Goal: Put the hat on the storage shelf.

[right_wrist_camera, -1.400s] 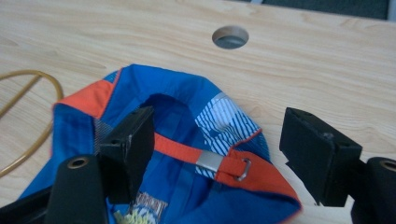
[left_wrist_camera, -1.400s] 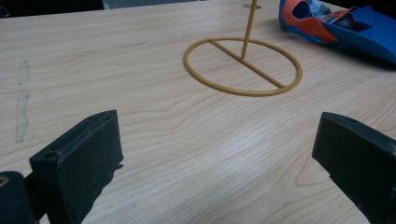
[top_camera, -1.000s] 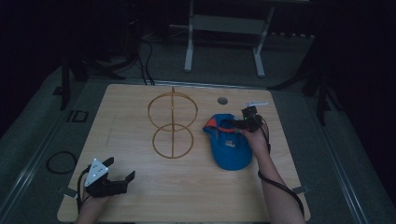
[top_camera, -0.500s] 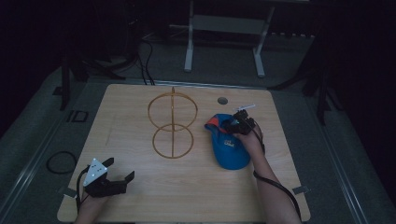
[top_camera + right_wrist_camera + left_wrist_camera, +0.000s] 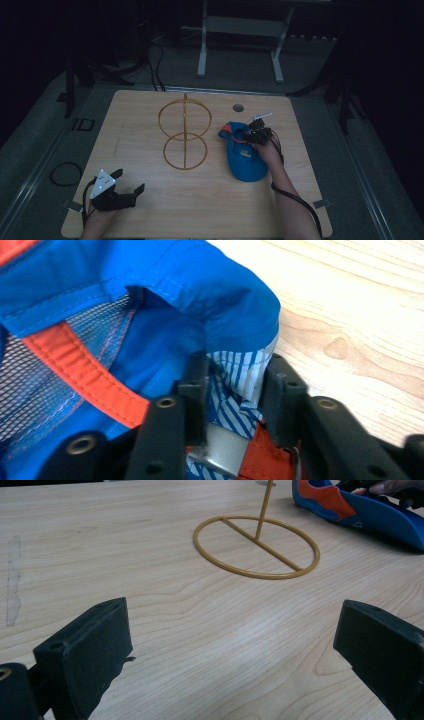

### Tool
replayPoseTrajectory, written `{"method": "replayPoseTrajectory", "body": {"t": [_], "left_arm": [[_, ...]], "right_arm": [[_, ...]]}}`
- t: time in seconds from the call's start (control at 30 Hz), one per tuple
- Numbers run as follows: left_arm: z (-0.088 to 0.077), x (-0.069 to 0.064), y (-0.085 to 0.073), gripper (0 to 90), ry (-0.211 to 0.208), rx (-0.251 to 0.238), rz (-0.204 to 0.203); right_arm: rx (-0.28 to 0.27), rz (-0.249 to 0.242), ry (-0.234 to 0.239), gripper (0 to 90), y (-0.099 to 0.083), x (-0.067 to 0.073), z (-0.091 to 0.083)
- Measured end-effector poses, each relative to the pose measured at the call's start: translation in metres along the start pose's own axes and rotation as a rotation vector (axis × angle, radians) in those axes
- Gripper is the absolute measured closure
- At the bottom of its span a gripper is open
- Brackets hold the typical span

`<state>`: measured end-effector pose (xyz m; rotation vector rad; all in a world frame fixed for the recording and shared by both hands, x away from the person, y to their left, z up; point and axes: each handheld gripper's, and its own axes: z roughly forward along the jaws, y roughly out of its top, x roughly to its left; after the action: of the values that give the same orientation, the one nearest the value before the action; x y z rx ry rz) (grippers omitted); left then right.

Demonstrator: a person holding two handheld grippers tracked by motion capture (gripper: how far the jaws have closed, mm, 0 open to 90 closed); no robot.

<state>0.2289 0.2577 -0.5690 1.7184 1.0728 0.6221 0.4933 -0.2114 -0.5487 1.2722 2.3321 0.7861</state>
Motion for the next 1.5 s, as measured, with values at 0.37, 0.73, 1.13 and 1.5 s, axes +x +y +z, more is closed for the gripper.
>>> {"method": "replayPoseTrajectory", "body": {"t": [0.37, 0.73, 1.13, 1.5], "left_arm": [[0.0, 0.0, 0.0, 2.4, -0.011, -0.004, -0.019], [0.001, -0.002, 0.002, 2.4, -0.01, -0.003, -0.012], [0.003, -0.01, 0.01, 2.4, -0.049, 0.0, -0.03], [0.004, -0.021, 0.033, 2.4, -0.091, 0.007, -0.036]], "right_arm": [[-0.013, -0.032, -0.007, 87.2, -0.002, 0.007, -0.006], [-0.143, -0.021, 0.006, 87.6, -0.008, -0.002, -0.052], [-0.274, -0.017, 0.031, 87.9, -0.013, 0.0, -0.113], [-0.381, -0.006, 0.035, 88.0, -0.012, 0.005, -0.165]]}}
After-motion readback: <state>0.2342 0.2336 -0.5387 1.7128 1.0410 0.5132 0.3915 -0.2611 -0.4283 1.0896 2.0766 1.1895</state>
